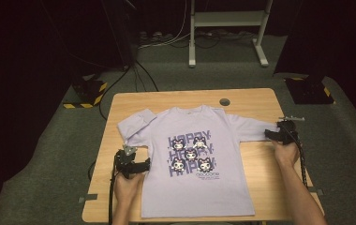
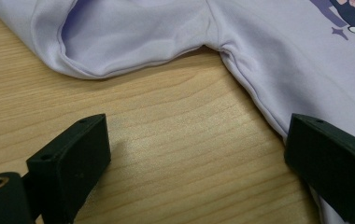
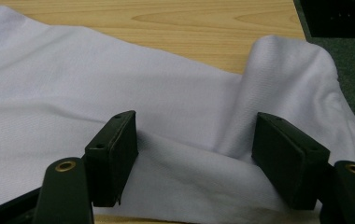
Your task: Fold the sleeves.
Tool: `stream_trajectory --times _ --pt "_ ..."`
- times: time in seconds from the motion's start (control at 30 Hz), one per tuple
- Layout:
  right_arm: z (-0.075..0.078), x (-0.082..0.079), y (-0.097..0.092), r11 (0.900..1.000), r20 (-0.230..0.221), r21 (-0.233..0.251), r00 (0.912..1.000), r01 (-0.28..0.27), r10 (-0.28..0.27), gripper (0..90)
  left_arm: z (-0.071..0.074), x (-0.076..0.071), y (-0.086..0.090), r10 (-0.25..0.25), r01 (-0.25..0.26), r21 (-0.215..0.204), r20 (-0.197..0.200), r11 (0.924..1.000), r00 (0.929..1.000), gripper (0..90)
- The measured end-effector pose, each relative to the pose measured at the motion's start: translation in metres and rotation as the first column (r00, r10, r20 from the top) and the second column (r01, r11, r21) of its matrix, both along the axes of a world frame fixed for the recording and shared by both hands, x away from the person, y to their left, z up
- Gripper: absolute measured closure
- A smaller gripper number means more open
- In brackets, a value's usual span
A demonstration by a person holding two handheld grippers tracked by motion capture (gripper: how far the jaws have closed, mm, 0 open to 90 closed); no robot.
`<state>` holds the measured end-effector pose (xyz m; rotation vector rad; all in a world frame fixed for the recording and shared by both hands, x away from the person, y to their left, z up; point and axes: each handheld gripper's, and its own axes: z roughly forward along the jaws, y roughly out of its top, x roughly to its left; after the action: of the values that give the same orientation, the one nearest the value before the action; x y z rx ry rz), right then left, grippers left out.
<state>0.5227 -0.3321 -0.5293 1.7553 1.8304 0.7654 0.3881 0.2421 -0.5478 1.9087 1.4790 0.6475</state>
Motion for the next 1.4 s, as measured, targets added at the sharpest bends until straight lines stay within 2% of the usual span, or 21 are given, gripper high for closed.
stream_trajectory --times 0.13,0.17,0.33,0.5,0.6,0.67,0.83,0.97,1.17,1.3,1.4 --pt "0.001 0.003 0.000 0.9999 -0.010 -0.011 0.9999 -0.005 0.004 30.5 0.000 0.000 0.000 0.000 0.000 0.000 0.000 1.0000 1.0000 7.2" --pt "0.000 0.002 0.002 0.9992 -0.012 -0.037 0.9998 -0.018 0.018 33.8 0.000 0.000 0.000 0.000 0.000 0.000 0.000 1.0000 1.0000 7.2" --pt "0.003 -0.001 0.004 0.9970 -0.017 -0.039 0.9977 -0.067 0.066 50.1 0.000 0.000 0.000 0.001 -0.001 0.000 0.000 1.0000 1.0000 7.2" --pt "0.004 -0.002 0.008 0.9949 -0.010 -0.043 0.9958 -0.091 0.091 71.2 0.000 0.000 0.000 0.001 -0.001 0.000 0.000 1.0000 1.0000 7.2" --pt "0.004 -0.001 0.007 0.9953 -0.008 -0.034 0.9958 -0.091 0.091 78.8 0.000 0.000 0.000 0.003 -0.003 -0.001 0.000 1.0000 1.0000 7.2" --pt "0.004 -0.001 0.003 0.9962 -0.011 -0.005 0.9961 -0.087 0.087 81.8 0.000 0.000 -0.001 0.005 -0.005 -0.001 0.000 1.0000 1.0000 7.2" --pt "0.007 -0.004 0.004 0.9944 0.017 0.026 0.9946 -0.102 0.102 83.7 0.000 0.000 -0.002 0.001 -0.001 -0.001 0.000 1.0000 1.0000 7.2" --pt "0.021 -0.008 0.009 0.9891 0.073 0.069 0.9894 -0.130 0.125 83.9 0.000 0.000 -0.002 0.001 -0.001 -0.001 0.000 1.0000 1.0000 7.2" --pt "0.031 -0.013 0.017 0.9731 0.107 0.143 0.9804 -0.180 0.166 84.3 0.000 0.000 -0.002 0.001 -0.001 -0.001 0.000 1.0000 1.0000 7.2" --pt "0.041 -0.014 0.023 0.9635 0.114 0.157 0.9730 -0.217 0.201 84.4 0.000 0.000 -0.002 0.001 -0.001 -0.001 0.000 1.0000 1.0000 7.2" --pt "0.054 -0.015 0.031 0.9555 0.147 0.165 0.9640 -0.245 0.221 84.4 0.000 0.000 -0.002 0.001 -0.001 -0.001 0.000 1.0000 1.0000 7.2"
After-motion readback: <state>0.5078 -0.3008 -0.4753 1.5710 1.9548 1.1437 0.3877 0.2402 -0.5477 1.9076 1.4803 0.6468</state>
